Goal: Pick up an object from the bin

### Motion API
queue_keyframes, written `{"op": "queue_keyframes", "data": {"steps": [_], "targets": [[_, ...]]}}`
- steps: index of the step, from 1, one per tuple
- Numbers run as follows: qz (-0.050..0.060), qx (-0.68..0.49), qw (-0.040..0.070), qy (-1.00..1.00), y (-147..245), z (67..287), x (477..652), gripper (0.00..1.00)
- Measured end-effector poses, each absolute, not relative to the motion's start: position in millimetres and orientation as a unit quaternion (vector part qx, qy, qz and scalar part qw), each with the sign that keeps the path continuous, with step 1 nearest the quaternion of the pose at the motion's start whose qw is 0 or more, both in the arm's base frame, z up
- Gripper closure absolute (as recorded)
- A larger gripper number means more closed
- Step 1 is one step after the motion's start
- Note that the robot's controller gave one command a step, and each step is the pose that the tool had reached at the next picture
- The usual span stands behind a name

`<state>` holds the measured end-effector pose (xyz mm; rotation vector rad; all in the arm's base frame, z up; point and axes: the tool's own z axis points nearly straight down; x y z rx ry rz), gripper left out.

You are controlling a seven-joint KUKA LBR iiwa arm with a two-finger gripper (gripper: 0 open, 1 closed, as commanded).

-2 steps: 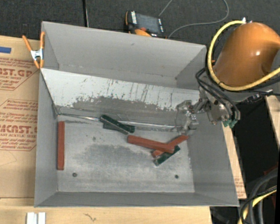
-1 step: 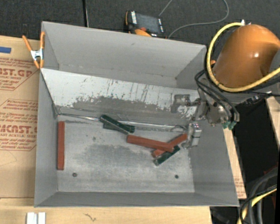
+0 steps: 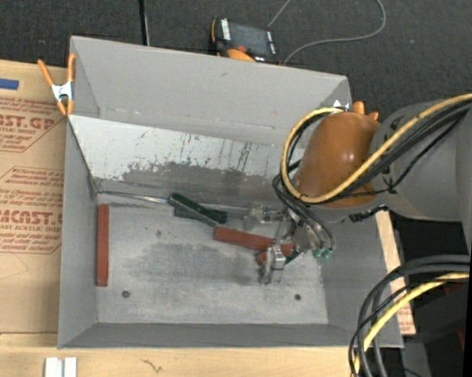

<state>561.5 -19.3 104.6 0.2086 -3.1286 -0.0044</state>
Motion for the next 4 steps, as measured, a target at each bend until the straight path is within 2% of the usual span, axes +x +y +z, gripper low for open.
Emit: {"op": "queue_keyframes", "data": {"steps": [1, 2, 3, 4], "targets": [[0.000, 0.072, 0.000, -0.997, -35.7, 67.7, 581.5, 0.00], [-0.001, 0.284, -0.001, -0.959, 23.2, 69.8, 569.4, 0.00], [-0.001, 0.282, -0.001, -0.959, 21.7, 69.7, 569.5, 1.00], [-0.001, 0.282, -0.001, -0.959, 21.5, 69.7, 569.5, 1.00]]}}
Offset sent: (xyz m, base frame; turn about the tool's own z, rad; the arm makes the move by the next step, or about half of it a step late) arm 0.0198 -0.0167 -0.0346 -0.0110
